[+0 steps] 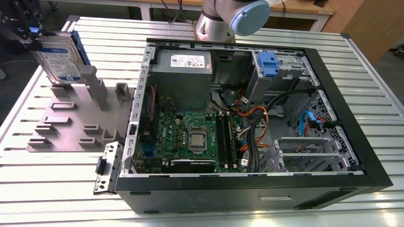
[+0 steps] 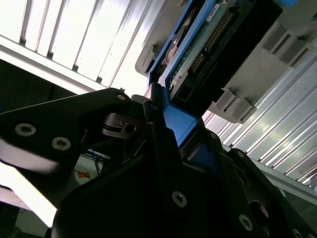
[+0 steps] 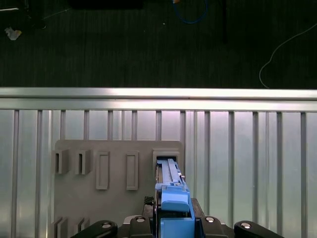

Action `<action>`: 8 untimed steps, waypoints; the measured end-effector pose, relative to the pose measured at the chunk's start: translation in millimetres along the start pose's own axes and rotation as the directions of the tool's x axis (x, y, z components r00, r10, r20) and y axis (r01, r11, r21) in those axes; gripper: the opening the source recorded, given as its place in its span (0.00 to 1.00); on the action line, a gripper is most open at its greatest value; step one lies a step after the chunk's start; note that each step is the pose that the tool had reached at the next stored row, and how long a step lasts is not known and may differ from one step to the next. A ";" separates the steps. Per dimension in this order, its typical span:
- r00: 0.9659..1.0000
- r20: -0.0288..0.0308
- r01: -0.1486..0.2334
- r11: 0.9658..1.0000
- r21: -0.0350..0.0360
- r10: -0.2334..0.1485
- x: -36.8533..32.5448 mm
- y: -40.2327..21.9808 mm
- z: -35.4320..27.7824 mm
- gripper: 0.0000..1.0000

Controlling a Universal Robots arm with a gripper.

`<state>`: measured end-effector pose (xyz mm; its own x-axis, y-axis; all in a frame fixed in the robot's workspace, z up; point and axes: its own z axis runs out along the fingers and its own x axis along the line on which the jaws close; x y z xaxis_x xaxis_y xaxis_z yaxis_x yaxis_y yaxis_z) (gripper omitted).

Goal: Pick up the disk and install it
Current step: 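Pick up the disk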

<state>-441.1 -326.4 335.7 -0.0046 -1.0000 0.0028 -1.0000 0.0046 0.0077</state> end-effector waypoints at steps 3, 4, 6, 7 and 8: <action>1.000 0.000 0.000 1.000 0.000 0.000 0.0 0.0 -0.7 0.36; 1.000 0.000 0.000 1.000 0.000 0.000 0.0 0.0 -1.0 0.36; 1.000 0.000 0.000 1.000 0.000 0.000 0.0 0.0 -1.5 0.36; 1.000 0.000 0.000 1.000 0.000 0.000 0.0 0.0 -1.6 0.36; 1.000 0.000 0.000 1.000 0.000 0.000 0.0 0.0 -1.9 0.36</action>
<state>-441.1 -326.3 337.7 -0.0046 -1.0000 0.0029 -1.0000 0.0047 0.0077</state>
